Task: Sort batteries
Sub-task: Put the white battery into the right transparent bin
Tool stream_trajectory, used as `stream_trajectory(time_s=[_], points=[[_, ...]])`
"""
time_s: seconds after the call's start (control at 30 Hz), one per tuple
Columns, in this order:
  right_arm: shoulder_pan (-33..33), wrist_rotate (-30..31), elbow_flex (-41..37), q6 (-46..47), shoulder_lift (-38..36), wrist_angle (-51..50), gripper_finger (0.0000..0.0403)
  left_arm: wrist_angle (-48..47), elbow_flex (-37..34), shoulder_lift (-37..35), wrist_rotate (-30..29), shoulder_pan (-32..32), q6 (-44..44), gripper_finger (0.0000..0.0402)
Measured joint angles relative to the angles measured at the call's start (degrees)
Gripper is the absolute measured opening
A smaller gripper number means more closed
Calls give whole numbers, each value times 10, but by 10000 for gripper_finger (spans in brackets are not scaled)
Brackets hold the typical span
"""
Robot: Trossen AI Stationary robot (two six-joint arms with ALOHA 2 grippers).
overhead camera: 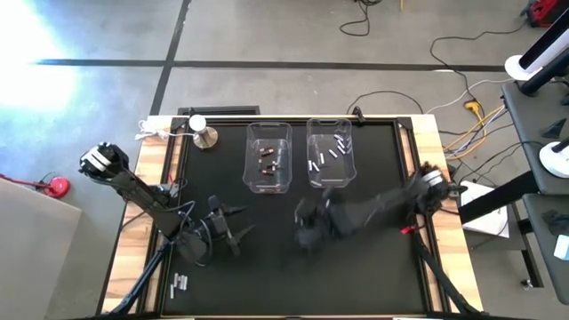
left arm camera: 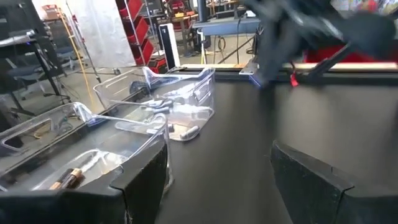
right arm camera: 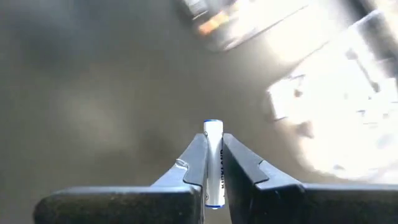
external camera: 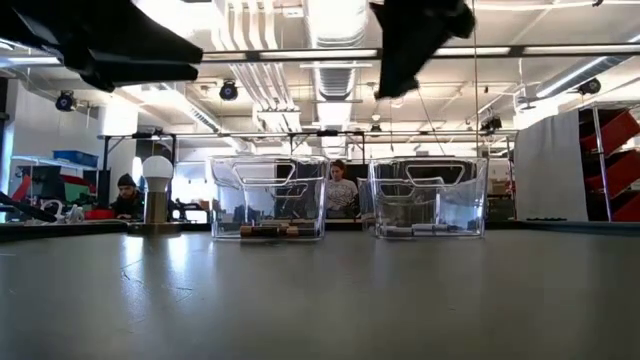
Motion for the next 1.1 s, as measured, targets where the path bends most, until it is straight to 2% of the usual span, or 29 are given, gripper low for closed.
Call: stream_trajectory(time_s=[0.13, 0.27, 0.43, 0.57, 0.63, 0.8, 1.1], points=[[-92, 6, 1, -61, -37, -13, 24, 2, 0, 15, 0, 9, 10, 260], [-198, -23, -1, -109, -38, -12, 24, 5, 0, 33, -1, 14, 10, 260], [-323, -114, -11, -133, -14, -17, 24, 3, 0, 53, -1, 19, 10, 260], [-396, -219, -34, -125, 14, -18, 24, 3, 0, 59, -1, 23, 10, 260], [-427, -251, -54, -112, 23, -9, 24, 2, 0, 59, -1, 23, 10, 260], [-468, -247, -113, -72, 32, 54, 24, 1, 0, 59, 1, 23, 10, 260], [-486, -257, -183, -63, 29, 151, 25, 1, 0, 59, 7, 23, 4, 260]])
